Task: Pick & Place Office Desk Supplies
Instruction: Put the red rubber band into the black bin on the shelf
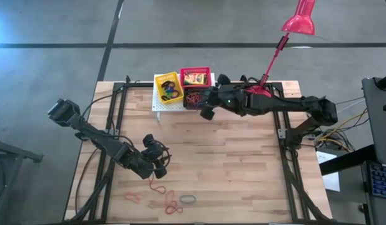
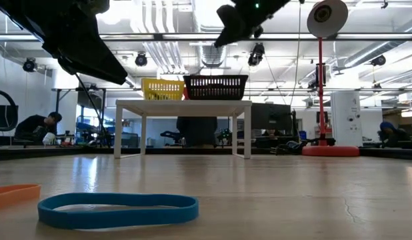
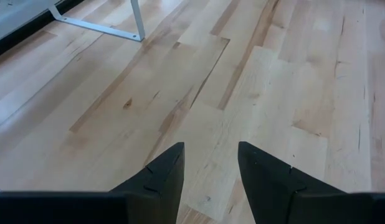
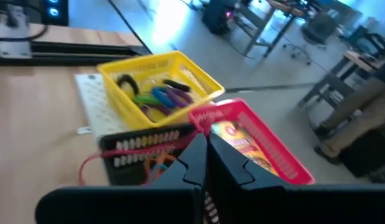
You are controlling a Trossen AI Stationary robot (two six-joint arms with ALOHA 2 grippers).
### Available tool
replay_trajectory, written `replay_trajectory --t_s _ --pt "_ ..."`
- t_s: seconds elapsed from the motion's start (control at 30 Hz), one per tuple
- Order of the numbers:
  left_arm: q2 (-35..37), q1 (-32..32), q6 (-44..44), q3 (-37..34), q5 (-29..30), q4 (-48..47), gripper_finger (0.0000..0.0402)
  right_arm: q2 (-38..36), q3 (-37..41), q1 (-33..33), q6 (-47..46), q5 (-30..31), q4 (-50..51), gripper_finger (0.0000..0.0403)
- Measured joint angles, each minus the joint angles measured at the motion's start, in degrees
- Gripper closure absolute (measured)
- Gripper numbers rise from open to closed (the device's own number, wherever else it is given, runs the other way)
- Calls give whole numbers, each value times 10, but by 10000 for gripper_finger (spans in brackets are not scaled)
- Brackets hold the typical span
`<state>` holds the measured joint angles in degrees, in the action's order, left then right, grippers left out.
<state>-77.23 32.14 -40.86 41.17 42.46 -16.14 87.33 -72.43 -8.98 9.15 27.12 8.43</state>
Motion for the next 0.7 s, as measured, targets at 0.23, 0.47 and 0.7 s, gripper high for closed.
replay_trajectory --t_s 0.23,0.47,0.7 --pt "0 0 1 0 0 0 249 0 24 -27 -29 -1 4 394" --pt "0 0 1 0 0 0 249 -2 18 -52 -77 3 -8 394" --pt "0 0 1 0 0 0 249 -3 -21 -55 -81 0 -9 394"
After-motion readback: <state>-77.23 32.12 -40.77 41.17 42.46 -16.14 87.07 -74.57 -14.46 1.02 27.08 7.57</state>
